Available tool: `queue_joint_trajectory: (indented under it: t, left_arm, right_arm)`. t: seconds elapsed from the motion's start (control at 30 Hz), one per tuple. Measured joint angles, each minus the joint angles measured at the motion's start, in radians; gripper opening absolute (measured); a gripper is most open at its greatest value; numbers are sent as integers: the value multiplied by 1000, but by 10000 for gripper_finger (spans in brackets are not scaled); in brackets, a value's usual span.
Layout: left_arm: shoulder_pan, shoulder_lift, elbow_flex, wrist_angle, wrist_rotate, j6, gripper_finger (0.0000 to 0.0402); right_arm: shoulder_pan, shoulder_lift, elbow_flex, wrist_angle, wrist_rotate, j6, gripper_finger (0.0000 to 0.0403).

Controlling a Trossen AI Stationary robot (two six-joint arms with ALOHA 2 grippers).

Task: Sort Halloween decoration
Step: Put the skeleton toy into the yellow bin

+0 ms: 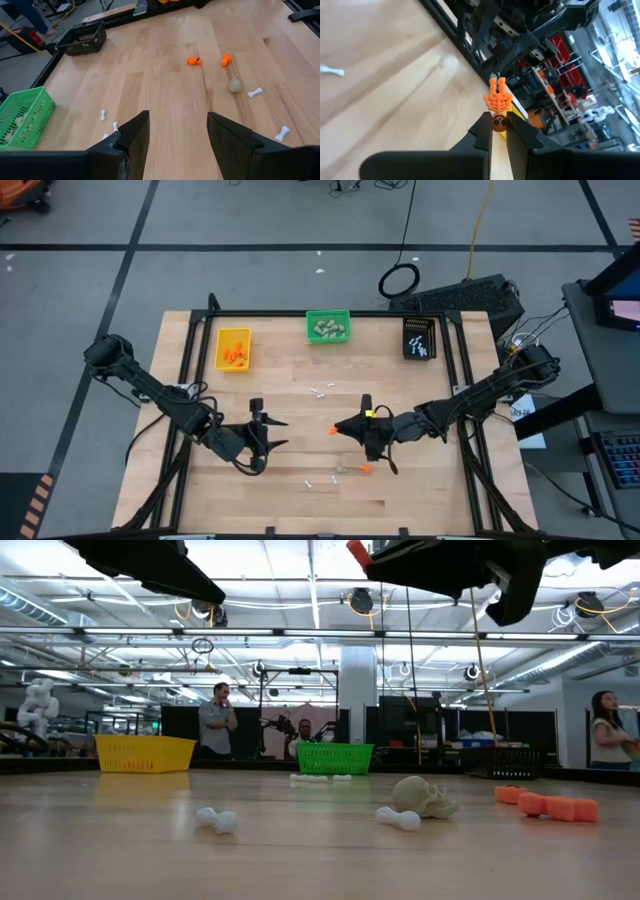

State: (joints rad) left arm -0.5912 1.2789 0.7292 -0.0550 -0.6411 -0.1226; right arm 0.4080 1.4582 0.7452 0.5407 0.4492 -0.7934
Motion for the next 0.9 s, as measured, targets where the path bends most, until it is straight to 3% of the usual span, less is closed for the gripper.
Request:
queue_joint_trajectory:
  t: [0.43, 0.7, 0.9]
  left_arm:
    - [15, 0, 0, 143, 0, 28, 194]
    - [45, 0, 0, 257, -2, 52, 194]
    - [72, 0, 0, 393, -92, 54, 194]
  right_arm:
    - [0, 0, 0, 0, 5, 19, 19]
    - [0, 0, 4, 33, 122, 33, 19]
    - [-6, 0, 65, 34, 199, 73, 19]
